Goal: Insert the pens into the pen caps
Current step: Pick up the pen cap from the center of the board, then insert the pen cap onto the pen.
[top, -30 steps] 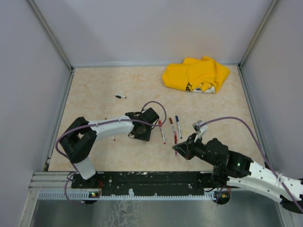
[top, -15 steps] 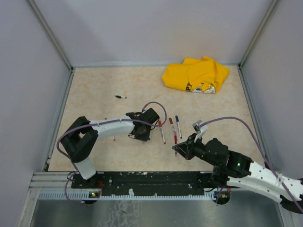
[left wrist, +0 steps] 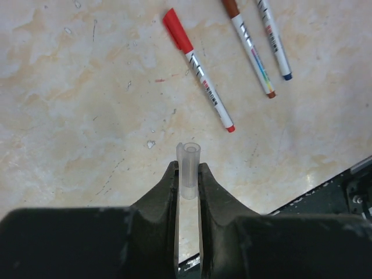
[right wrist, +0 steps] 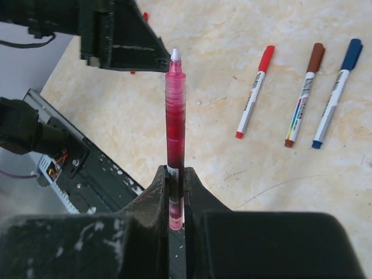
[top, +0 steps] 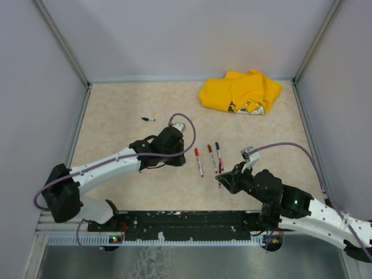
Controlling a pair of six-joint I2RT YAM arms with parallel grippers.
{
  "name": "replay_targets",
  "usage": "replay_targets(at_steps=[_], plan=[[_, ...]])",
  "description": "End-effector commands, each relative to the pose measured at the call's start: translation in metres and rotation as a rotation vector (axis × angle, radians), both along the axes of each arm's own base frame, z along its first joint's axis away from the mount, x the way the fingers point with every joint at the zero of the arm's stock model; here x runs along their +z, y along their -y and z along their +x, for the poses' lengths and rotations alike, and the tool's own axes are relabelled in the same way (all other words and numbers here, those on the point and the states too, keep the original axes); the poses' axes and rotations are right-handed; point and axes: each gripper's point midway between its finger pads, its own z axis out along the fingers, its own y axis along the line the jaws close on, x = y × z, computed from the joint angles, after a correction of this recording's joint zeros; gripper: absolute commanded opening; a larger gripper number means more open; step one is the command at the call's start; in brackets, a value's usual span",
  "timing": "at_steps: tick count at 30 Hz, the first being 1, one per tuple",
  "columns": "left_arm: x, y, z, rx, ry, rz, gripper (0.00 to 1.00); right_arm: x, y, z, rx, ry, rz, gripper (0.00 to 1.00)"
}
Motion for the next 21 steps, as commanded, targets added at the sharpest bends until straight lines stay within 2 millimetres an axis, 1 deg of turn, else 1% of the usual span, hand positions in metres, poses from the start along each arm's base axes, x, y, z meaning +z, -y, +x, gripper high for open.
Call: replay_targets(at_steps=[1,5,7,9,11,14,17,21], plan=[[0.034,-0.001,0.007,0.040,0.123,-0.137,0.00,0.036,0.015,0.015,-0.108,0.066,0.059,0.00],[0.071,-0.004,0.006,0.067,0.232,-0.312,0.00,0.046,0.018,0.018,-0.133,0.087,0.083,0.00],[0.092,-0.004,0.004,0.064,0.291,-0.410,0.00,0.049,0.016,0.018,-0.123,0.095,0.088,0.00],[0.107,-0.007,-0.001,0.049,0.331,-0.477,0.00,0.052,0.010,0.016,-0.096,0.097,0.098,0.00],[0.126,-0.012,-0.005,0.049,0.372,-0.539,0.00,0.056,0.001,0.012,-0.050,0.105,0.121,0.00],[0.146,-0.014,-0.011,0.035,0.408,-0.606,0.00,0.061,-0.015,0.006,0.019,0.111,0.162,0.00],[0.162,-0.011,-0.019,-0.011,0.432,-0.676,0.00,0.072,-0.033,-0.003,0.110,0.134,0.221,0.00],[0.177,-0.004,-0.032,-0.085,0.445,-0.763,0.00,0.078,-0.057,-0.014,0.231,0.150,0.235,0.00]])
